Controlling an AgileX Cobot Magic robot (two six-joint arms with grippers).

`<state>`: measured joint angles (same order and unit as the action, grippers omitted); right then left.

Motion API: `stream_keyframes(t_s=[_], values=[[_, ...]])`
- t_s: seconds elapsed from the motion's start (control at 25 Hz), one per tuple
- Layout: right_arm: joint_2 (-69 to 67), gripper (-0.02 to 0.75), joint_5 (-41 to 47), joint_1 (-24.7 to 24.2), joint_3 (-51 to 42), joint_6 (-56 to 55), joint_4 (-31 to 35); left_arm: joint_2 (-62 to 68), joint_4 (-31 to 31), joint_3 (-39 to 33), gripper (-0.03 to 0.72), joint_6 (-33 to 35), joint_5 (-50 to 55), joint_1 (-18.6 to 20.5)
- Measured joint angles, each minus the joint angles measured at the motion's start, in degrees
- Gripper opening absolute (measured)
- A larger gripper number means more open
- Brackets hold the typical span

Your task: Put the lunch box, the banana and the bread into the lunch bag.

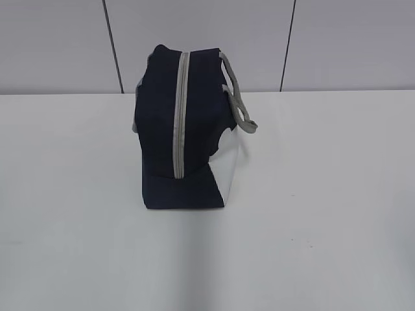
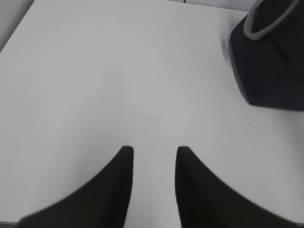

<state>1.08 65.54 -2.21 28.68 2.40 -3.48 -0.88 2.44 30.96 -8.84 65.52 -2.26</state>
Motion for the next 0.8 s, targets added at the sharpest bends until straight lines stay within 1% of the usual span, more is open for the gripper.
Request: stream_keyframes(t_s=[0.2, 0.32, 0.48, 0.8], values=[[0.00, 0.457, 0.00, 0.00, 0.00, 0.00, 0.00, -0.11, 2.50, -0.64, 0.236, 0.20, -1.25, 0.00], [0.00, 0.457, 0.00, 0.00, 0.00, 0.00, 0.00, -0.08, 1.83, -1.02, 0.236, 2.11, -1.37, 0.00], [0.00, 0.458, 0.00, 0.00, 0.00, 0.00, 0.00, -0.13, -0.76, -1.03, 0.235, 6.32, -1.69, 0.00], [0.00, 0.457, 0.00, 0.00, 0.00, 0.00, 0.00, -0.12, -1.45, -1.03, 0.235, 7.27, -1.69, 0.00]])
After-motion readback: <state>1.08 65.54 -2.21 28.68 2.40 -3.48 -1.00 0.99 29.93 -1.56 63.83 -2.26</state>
